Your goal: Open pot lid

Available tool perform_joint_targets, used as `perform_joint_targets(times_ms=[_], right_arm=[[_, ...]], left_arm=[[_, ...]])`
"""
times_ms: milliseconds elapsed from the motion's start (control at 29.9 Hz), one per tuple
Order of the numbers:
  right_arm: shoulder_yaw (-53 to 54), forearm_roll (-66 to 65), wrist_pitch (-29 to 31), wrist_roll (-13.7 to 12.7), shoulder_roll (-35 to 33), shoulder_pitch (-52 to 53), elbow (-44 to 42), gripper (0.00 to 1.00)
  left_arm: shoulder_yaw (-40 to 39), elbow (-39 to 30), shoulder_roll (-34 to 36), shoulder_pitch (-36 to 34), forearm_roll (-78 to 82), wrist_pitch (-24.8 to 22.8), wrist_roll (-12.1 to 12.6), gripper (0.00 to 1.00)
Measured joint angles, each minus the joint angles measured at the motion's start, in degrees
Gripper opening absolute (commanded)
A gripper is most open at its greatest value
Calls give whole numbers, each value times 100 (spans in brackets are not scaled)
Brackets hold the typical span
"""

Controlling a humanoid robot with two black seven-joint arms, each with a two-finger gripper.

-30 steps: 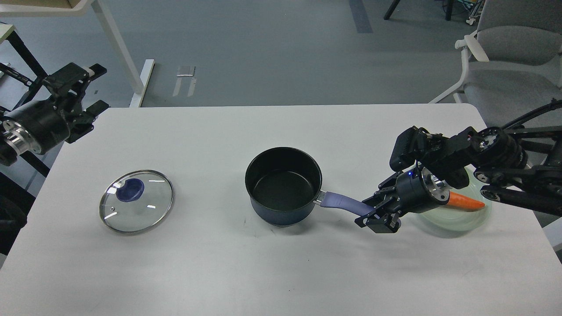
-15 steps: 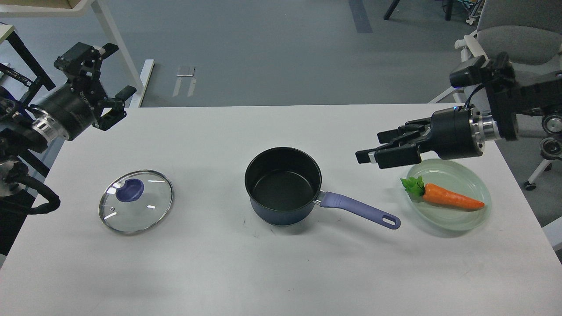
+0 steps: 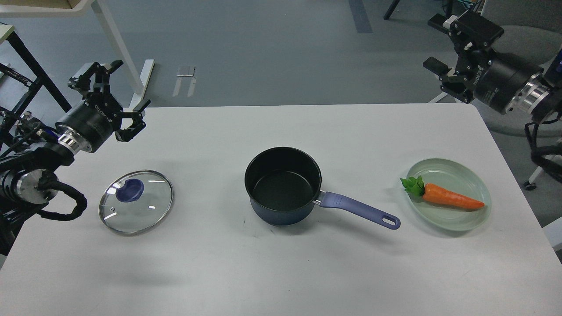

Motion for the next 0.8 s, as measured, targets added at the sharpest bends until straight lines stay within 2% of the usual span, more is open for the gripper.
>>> perform_joint_targets(times_ms=[167, 368, 535, 803], right_arm=[[729, 596, 43, 0, 436, -1118, -514, 99], [1833, 679, 156, 0, 1344, -2227, -1417, 99], [2121, 736, 704, 0, 1933, -2531, -1974, 99], [2323, 763, 900, 2, 2068, -2696, -1979, 99]], left_arm=[[-360, 34, -47, 419, -32, -479, 156, 99], [-401, 170, -123, 541, -31, -248, 127, 99], [-434, 249, -192, 594, -26, -109, 177, 99], [-569, 257, -242, 734, -25, -162, 181, 99]])
